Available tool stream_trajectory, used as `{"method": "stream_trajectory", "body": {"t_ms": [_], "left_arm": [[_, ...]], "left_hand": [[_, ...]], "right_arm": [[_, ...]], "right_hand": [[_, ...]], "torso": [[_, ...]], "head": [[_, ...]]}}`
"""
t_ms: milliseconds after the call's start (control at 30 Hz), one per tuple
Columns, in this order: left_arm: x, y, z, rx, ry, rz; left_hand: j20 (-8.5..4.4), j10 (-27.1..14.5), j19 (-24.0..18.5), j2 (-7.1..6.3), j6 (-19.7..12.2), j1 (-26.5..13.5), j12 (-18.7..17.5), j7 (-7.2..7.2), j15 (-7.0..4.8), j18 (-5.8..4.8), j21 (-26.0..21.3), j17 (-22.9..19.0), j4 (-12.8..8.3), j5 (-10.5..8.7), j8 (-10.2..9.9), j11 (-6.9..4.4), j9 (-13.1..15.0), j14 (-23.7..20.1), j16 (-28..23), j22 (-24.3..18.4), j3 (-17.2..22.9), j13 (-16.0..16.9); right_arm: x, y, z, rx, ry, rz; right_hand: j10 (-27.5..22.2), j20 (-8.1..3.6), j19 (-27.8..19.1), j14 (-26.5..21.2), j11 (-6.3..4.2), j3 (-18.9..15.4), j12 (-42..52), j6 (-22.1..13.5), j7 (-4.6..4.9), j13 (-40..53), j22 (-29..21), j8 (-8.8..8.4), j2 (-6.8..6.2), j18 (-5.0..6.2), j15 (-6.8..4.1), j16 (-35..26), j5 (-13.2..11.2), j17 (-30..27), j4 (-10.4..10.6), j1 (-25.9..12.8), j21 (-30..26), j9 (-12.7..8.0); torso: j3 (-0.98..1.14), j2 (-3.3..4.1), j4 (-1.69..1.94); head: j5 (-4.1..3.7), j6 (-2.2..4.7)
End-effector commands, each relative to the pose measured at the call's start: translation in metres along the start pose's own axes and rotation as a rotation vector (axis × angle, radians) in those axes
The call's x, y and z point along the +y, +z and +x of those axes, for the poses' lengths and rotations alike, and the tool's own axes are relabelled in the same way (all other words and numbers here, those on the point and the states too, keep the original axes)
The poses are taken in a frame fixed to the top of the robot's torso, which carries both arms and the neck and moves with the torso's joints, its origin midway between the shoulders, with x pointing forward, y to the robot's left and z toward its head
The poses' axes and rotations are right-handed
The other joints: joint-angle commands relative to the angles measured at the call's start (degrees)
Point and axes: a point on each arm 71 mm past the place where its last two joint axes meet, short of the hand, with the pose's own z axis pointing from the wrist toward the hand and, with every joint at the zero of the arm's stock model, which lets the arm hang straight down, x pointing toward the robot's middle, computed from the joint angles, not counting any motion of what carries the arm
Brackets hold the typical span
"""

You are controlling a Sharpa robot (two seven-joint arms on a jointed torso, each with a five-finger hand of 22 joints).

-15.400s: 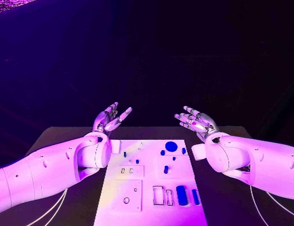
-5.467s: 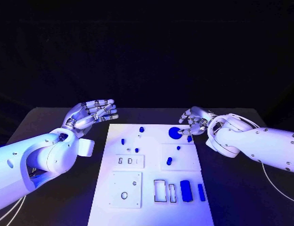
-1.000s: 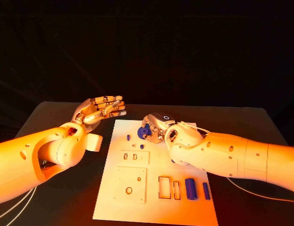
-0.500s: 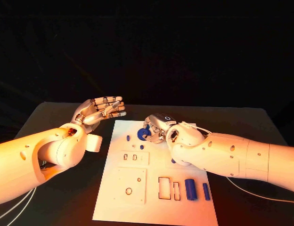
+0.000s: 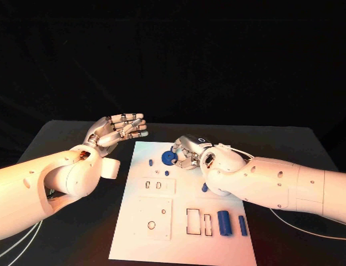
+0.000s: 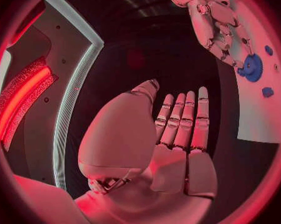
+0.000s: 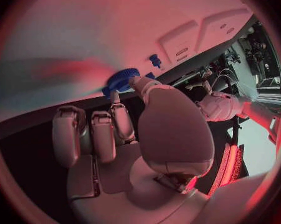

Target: Assemble the parts on the task board

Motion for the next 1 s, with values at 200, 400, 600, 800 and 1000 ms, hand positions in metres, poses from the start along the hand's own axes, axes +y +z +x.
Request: {"method": "stream_trajectory", "body": {"t_ms": [200, 400, 600, 800, 1000], "left_arm": [[-0.001, 0.001, -0.001, 0.007, -0.006, 0.007], [0.0, 0.0, -0.003, 0.003, -0.007, 0.006], [0.001, 0.0, -0.002, 0.005, -0.01, 0.004], [0.001, 0.0, -0.001, 0.008, -0.013, 0.003], [0.002, 0.001, 0.0, 0.009, -0.014, 0.002]], "left_hand": [[0.08, -0.29, -0.45, -0.4, -0.41, 0.01, -0.28, 3.42, 0.03, 0.07, -0.38, 0.05, -0.06, -0.38, 0.17, 0.04, -0.01, -0.45, -0.2, -0.02, 0.32, -0.01], [0.08, -0.29, -0.45, -0.4, -0.41, 0.01, -0.28, 3.42, 0.03, 0.07, -0.38, 0.05, -0.06, -0.38, 0.17, 0.04, -0.01, -0.45, -0.2, -0.02, 0.32, -0.01], [0.08, -0.29, -0.45, -0.4, -0.41, 0.01, -0.28, 3.42, 0.03, 0.07, -0.38, 0.05, -0.06, -0.38, 0.17, 0.04, -0.01, -0.45, -0.2, -0.02, 0.32, -0.01], [0.08, -0.29, -0.45, -0.42, -0.42, -0.03, -0.28, 3.41, 0.03, 0.07, -0.4, 0.06, -0.06, -0.38, 0.18, 0.04, -0.01, -0.45, -0.21, -0.01, 0.37, -0.02], [0.08, -0.29, -0.45, -0.42, -0.42, -0.03, -0.28, 3.41, 0.03, 0.07, -0.4, 0.06, -0.06, -0.38, 0.18, 0.04, -0.01, -0.45, -0.21, -0.01, 0.37, -0.02]], "right_arm": [[-0.012, -0.025, -0.028, -0.087, 0.177, -0.1], [-0.043, -0.056, -0.055, -0.061, 0.303, -0.133], [-0.084, -0.082, -0.068, -0.041, 0.328, -0.109], [-0.119, -0.095, -0.071, -0.034, 0.307, -0.057], [-0.145, -0.104, -0.064, -0.016, 0.284, -0.006]], "right_hand": [[-0.09, 0.32, -0.35, 4.47, 0.25, -0.15, -0.27, -1.25, 0.35, -0.3, 6.57, -1.83, 0.52, -0.37, 0.32, 0.04, 0.05, 8.86, -0.95, 1.27, -0.73, -0.75], [-0.72, 0.56, -0.79, 4.36, 0.48, 1.26, -0.73, -0.36, 0.61, -0.84, 6.15, -2.4, 0.64, -0.22, 0.56, -0.08, -0.01, 8.53, -3.74, 4.49, -1.35, -1.12], [-1.5, 0.57, -1.06, 4.32, 0.42, 2.19, -1.43, 0.58, 0.58, -1.69, 5.94, -2.47, -0.13, -0.13, 0.54, -0.14, -0.06, 8.48, -5.88, 6.17, -1.73, -1.29], [-1.88, 0.58, -1.17, 4.35, 0.45, 2.12, -1.78, 0.64, 0.59, -2.12, 5.86, -2.66, -0.88, -0.1, 0.56, -0.09, -0.14, 8.68, -6.69, 6.56, -1.88, -1.42], [-1.97, 0.58, -1.19, 4.36, 0.45, 2.02, -1.88, 0.65, 0.59, -2.23, 5.87, -2.77, -1.22, -0.1, 0.56, -0.07, -0.15, 8.78, -7.17, 6.83, -1.92, -1.49]], "torso": [[0.22, -0.4, -0.57], [0.58, -1.0, -1.32], [0.89, -1.21, -1.78], [1.18, -1.42, -2.32], [1.31, -1.34, -2.15]], "head": [[-0.19, 0.4], [-0.47, 0.37], [-0.58, 0.55], [-1.11, 0.11], [-1.55, -0.21]]}}
